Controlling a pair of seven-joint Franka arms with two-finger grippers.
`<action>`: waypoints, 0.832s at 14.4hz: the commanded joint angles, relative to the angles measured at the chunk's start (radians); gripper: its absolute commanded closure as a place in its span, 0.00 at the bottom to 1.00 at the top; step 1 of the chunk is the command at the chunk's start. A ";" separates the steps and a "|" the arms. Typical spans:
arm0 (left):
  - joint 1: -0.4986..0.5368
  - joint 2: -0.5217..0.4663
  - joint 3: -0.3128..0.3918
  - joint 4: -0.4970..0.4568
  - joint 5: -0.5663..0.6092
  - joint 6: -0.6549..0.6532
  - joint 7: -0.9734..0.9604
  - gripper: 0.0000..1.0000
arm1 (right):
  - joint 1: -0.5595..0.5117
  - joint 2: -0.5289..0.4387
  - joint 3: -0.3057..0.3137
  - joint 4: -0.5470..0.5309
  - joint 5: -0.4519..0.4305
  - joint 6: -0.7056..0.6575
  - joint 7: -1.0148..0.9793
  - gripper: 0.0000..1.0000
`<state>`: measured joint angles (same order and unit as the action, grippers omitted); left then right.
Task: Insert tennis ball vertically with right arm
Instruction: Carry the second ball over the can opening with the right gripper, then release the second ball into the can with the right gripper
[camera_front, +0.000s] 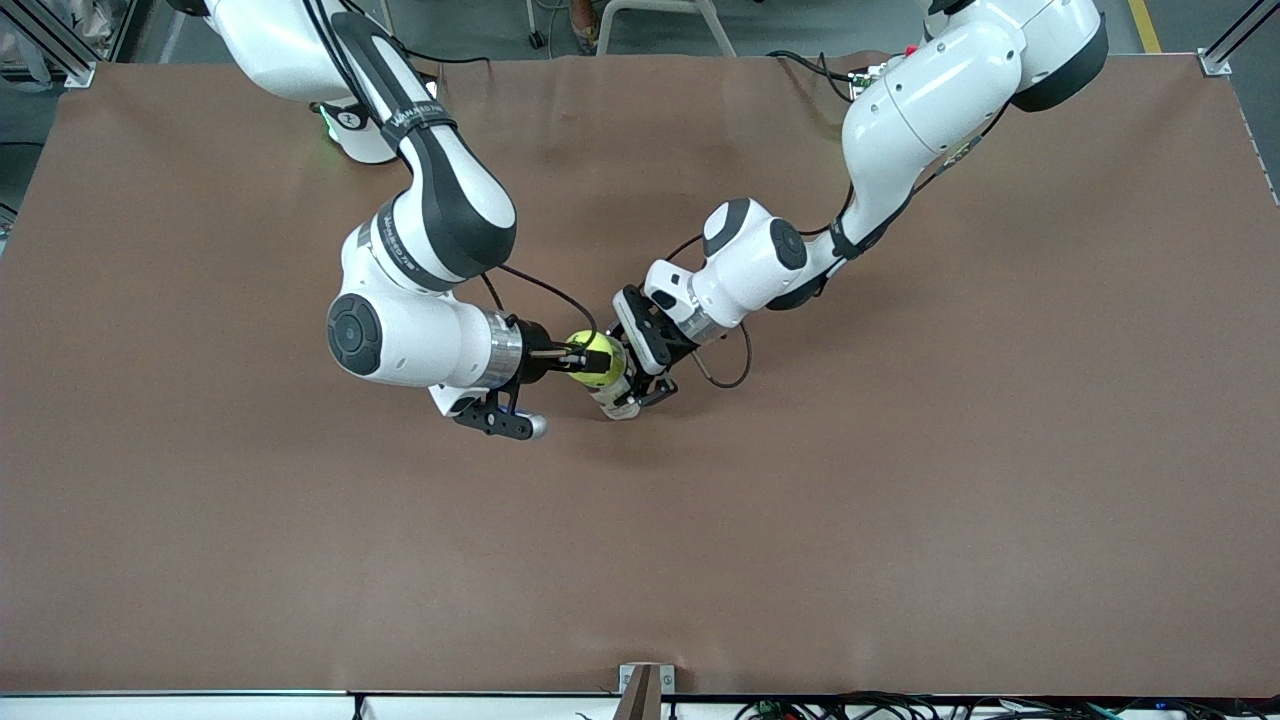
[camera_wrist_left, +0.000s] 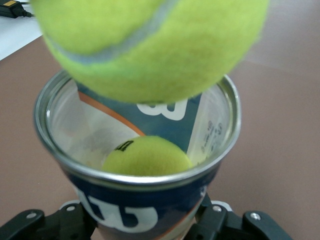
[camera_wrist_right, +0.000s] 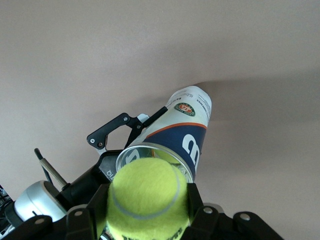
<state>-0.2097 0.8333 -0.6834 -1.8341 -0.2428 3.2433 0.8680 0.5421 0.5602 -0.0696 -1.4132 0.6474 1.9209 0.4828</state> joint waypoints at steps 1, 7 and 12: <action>0.006 0.007 -0.008 -0.010 -0.024 0.003 0.011 0.26 | 0.016 -0.003 -0.010 -0.010 0.021 0.012 0.011 0.68; 0.004 0.007 -0.008 -0.010 -0.024 0.003 0.009 0.26 | 0.027 0.001 -0.015 -0.009 0.002 0.010 0.002 0.00; 0.006 0.007 -0.008 -0.010 -0.024 0.003 0.009 0.26 | 0.013 -0.006 -0.025 -0.004 -0.002 -0.002 0.003 0.00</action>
<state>-0.2097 0.8334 -0.6835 -1.8341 -0.2428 3.2433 0.8674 0.5581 0.5675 -0.0883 -1.4124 0.6465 1.9225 0.4825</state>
